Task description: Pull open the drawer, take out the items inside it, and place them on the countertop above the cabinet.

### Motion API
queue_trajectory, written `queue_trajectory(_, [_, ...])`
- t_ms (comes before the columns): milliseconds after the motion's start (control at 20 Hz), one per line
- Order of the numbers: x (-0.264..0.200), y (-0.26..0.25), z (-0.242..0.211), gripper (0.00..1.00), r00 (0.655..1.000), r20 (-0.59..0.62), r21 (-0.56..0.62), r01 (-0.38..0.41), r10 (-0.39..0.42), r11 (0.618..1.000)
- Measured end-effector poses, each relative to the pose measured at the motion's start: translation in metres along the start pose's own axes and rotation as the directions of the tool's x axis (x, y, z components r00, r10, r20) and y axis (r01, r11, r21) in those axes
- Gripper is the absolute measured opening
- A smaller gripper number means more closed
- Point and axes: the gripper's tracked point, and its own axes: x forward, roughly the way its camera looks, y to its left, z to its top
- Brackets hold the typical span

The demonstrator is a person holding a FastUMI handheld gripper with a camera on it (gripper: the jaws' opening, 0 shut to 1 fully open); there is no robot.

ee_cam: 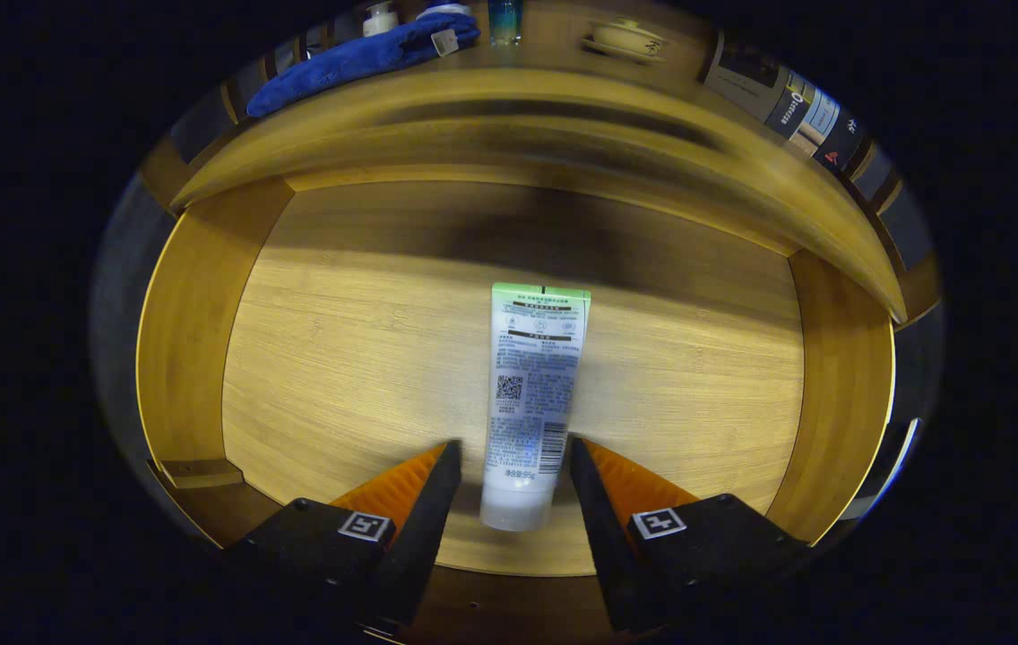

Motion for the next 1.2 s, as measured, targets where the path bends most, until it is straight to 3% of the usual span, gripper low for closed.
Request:
queue_trajectory(400, [-0.004, -0.004, 0.001, 0.43, 0.998, 0.061, 0.002, 0.008, -0.008, 1.0])
queue_trajectory(650, [-0.002, -0.002, 0.005, 0.43, 0.989, 0.14, 0.013, -0.057, 0.055, 0.998])
queue_trajectory(850, [0.001, -0.007, 0.006, 0.43, 0.973, 0.219, -0.062, -0.06, 0.072, 0.996])
queue_trajectory(950, [-0.006, -0.003, 0.016, 0.43, 0.939, 0.314, -0.059, -0.132, 0.144, 0.989])
queue_trajectory(1050, [-0.023, -0.004, 0.042, 0.43, 0.877, 0.43, -0.031, -0.223, 0.215, 0.974])
queue_trajectory(1200, [-0.027, -0.027, 0.102, 0.43, 0.823, 0.525, 0.0, -0.254, 0.216, 0.967])
